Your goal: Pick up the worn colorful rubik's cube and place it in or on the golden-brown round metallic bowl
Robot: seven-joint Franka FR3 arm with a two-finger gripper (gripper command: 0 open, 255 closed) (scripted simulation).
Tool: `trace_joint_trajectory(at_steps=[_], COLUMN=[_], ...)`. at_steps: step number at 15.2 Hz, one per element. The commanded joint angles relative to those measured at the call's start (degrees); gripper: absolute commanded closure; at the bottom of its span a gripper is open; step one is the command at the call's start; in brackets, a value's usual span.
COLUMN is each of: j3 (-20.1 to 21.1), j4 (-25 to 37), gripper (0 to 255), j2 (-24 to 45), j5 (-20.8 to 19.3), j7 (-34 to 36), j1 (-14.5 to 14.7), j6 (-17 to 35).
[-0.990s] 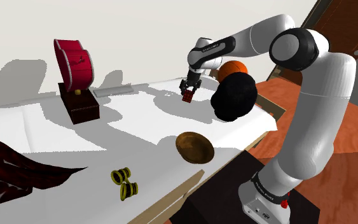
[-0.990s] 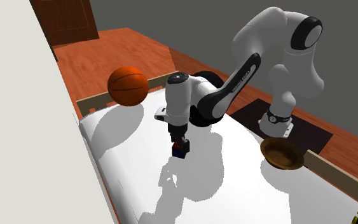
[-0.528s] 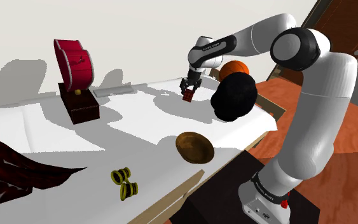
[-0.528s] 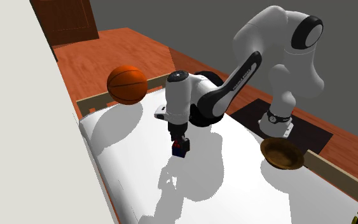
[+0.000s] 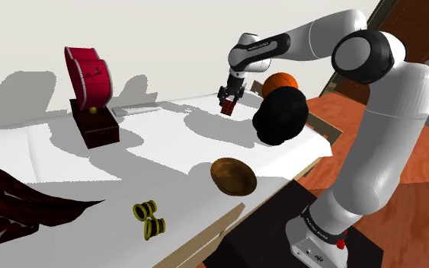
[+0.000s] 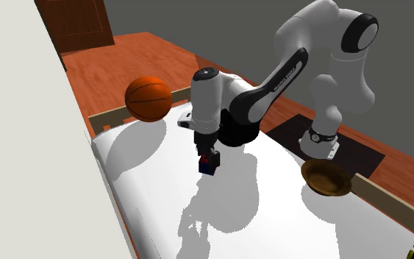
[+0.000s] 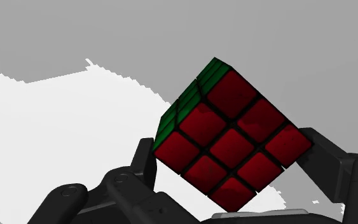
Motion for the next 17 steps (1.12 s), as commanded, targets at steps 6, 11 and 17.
trace_joint_trajectory(at_steps=[6, 11, 17], j3=[-0.11, -0.17, 0.99], j4=[2.57, 4.73, -8.1], gripper=[255, 255, 255], j2=[-2.08, -3.34, -13.46], j5=[-0.27, -0.44, -1.67], j7=[0.15, 0.25, 4.25], j1=[0.05, 0.08, 2.61], j6=[-4.65, -8.06, -5.3])
